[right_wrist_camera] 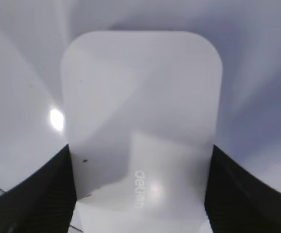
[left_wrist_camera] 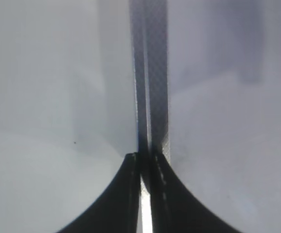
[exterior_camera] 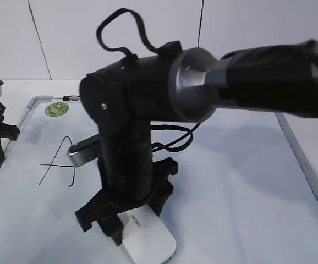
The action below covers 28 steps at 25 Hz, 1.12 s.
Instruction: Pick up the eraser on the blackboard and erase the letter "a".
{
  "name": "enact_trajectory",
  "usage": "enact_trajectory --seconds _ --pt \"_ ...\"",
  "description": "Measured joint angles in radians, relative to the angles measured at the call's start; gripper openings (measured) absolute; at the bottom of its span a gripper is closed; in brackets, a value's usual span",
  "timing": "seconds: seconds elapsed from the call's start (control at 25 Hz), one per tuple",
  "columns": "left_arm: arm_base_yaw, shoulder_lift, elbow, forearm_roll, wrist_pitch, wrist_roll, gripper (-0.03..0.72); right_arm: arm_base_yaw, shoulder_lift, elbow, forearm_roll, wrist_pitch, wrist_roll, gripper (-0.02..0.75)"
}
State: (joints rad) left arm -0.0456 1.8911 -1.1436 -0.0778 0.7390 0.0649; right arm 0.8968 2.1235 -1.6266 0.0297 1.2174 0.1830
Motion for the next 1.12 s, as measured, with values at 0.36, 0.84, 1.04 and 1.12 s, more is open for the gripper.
enact_trajectory --seconds 0.36,0.84,1.04,1.12 --pt "0.000 0.000 0.000 0.000 -0.002 0.000 0.015 0.016 0.045 -0.063 -0.011 0.054 0.000 0.543" --pt "0.000 0.002 0.000 -0.002 -0.004 0.000 0.014 -0.250 0.047 -0.066 -0.030 0.037 0.046 0.543" --pt "0.000 0.002 0.000 -0.002 -0.004 0.000 0.014 -0.319 0.047 -0.067 -0.030 0.033 0.048 0.543" --pt "0.000 0.002 0.000 -0.002 -0.004 0.000 0.014 -0.315 0.047 -0.067 -0.030 0.033 0.048 0.543"
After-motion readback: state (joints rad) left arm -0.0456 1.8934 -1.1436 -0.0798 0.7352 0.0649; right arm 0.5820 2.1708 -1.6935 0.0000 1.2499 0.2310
